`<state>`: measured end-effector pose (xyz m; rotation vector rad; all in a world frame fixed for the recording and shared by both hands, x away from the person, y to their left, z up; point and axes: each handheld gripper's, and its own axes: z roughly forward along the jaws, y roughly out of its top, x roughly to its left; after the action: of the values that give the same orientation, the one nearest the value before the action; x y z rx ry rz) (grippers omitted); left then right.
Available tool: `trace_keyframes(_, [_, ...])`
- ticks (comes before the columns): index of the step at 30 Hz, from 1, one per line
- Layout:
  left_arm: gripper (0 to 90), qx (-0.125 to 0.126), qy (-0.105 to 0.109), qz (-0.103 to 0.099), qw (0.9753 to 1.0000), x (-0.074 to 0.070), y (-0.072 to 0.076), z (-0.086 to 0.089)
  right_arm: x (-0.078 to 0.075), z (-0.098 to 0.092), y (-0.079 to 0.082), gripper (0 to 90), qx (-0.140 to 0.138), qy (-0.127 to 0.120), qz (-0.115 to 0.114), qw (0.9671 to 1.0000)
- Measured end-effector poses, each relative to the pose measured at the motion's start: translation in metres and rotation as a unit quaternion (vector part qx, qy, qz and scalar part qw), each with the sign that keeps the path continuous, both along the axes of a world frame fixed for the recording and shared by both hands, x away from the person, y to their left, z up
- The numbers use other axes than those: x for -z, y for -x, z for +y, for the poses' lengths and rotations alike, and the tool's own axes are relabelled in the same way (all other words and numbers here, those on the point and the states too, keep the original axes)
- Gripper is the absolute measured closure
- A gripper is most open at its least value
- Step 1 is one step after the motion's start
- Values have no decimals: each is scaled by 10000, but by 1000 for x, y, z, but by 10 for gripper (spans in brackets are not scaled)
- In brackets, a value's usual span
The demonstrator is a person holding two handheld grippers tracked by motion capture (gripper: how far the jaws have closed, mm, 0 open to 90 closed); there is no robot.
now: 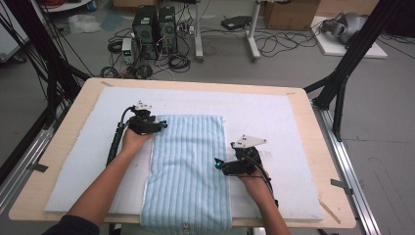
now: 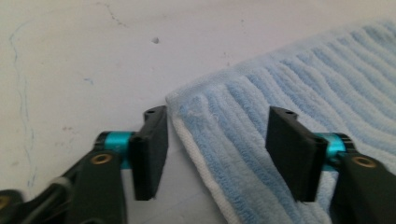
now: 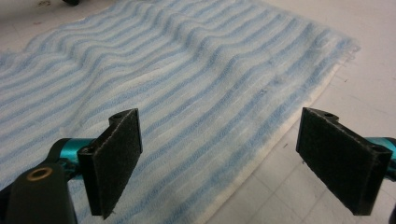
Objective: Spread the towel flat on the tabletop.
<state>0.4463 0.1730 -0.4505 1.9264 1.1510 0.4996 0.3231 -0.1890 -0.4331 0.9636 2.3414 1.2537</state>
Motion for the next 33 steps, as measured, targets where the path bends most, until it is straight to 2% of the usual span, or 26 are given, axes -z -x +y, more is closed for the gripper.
trace_keyframes(1, [605,9,-112,-17,9999,0,0,-1,0,0,0,137,-4,0,2,10000])
trace_keyframes(3, [776,19,-171,-16,9999,0,0,-2,1,2,0,137,-31,11,56,10000])
trace_keyframes(4, [859,-11,-218,-102,9997,-1,-1,-2,1,2,0,137,-58,35,31,10000])
trace_keyframes(6, [869,-202,-312,-197,9991,-2,-6,0,1,4,0,137,-75,54,55,9999])
trace_keyframes(8, [871,-385,-204,-193,9989,-4,-12,3,2,5,0,138,-31,65,88,9999])
trace_keyframes(10, [869,-385,-173,-265,9988,-3,-14,3,3,5,-3,138,-14,135,89,9999])
trace_keyframes(12, [838,-314,-160,-319,9989,-3,-13,3,3,6,-7,138,14,292,88,9995])
trace_keyframes(14, [672,-403,22,-226,9989,-2,-14,5,2,5,-16,124,125,324,77,9994])
trace_keyframes(16, [545,-463,49,-108,9989,-3,-13,6,2,5,-32,113,388,360,165,9985])
trace_keyframes(20, [500,-444,151,77,9989,-4,-13,11,2,7,-63,115,725,266,306,9965])
trace_keyframes(21, [500,-445,160,108,9988,-4,-13,12,2,8,-71,131,804,333,362,9955])
trace_keyframes(23, [505,-444,167,219,9986,-4,-13,14,2,10,-84,275,799,298,451,9953])
trace_keyframes(24, [513,-426,128,299,9986,-3,-13,14,2,11,-91,313,803,279,519,9950])
trace_keyframes(26, [521,-371,92,315,9988,-3,-13,14,3,15,-102,391,898,294,549,9940])
trace_keyframes(28, [523,-265,196,314,9990,-2,-12,13,4,19,-111,446,1039,367,557,9924])
trace_keyframes(29, [519,-186,171,295,9992,-1,-12,12,5,21,-114,490,1107,393,487,9919])
trace_keyframes(31, [610,-211,-126,199,9995,-2,-11,9,6,24,-120,536,1173,401,491,9911])
trace_keyframes(32, [701,-142,-5,241,9996,-2,-12,10,7,26,-123,561,1184,432,513,9907])
trace_keyframes(33, [824,-67,101,287,9995,-1,-12,9,9,29,-126,608,1145,573,535,9903])
